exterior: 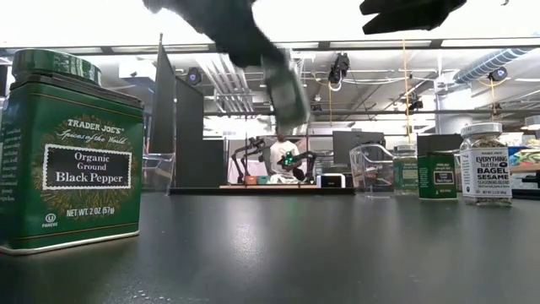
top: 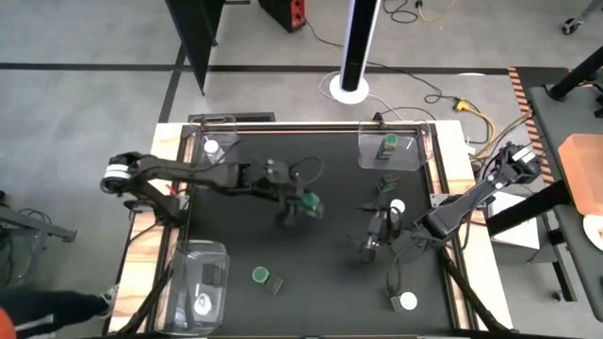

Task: Sort spices by type
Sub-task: Put the top green seasoning bottle into the top right transparent bin

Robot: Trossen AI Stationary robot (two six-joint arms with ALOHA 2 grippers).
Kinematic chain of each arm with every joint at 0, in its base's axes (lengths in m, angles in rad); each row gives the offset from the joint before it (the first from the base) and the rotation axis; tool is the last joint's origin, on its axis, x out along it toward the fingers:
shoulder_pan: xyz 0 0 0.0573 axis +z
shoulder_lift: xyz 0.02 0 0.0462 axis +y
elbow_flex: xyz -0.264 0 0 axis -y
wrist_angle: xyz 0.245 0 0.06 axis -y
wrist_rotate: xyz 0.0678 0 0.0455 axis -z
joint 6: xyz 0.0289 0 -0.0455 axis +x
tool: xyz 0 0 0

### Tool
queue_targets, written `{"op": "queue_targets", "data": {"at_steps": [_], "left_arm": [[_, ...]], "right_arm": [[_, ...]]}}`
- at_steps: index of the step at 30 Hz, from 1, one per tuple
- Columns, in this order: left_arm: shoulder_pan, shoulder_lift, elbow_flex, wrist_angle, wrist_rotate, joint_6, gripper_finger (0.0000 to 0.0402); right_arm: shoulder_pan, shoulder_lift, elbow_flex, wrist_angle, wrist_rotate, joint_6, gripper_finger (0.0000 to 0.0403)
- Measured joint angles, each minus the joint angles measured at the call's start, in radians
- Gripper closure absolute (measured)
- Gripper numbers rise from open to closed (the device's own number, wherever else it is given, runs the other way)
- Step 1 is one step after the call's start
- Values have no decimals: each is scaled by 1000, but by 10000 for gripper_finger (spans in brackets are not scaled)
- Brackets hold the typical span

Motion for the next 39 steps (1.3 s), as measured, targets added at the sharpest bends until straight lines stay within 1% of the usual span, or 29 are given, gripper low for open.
{"op": "queue_targets", "data": {"at_steps": [2,6,13,18,26,28,30,32,36,39], "left_arm": [[-37,-16,0,34,-2,0,211],[-96,-23,1,75,-28,1,209],[-146,-17,10,106,-129,-2,207],[-166,-17,10,165,-137,-6,206],[-208,-17,10,178,-136,-2,205],[-219,-17,10,180,-136,-2,205],[-228,-17,10,186,-135,-3,205],[-231,-18,10,186,-138,-5,205],[-230,-18,10,190,-143,-9,204],[-231,-18,10,205,-144,-13,203]], "right_arm": [[-2,34,0,49,19,-25,40],[-18,97,21,128,21,-55,40],[-29,184,96,134,13,-46,40],[-38,246,134,132,13,-39,40],[-50,286,173,130,11,-40,43],[-50,286,176,125,7,-43,57],[-52,286,176,126,-14,-43,84],[-52,286,176,126,-21,-43,122],[-52,286,176,126,-17,-32,217],[-52,285,176,130,-15,-34,216]]}}
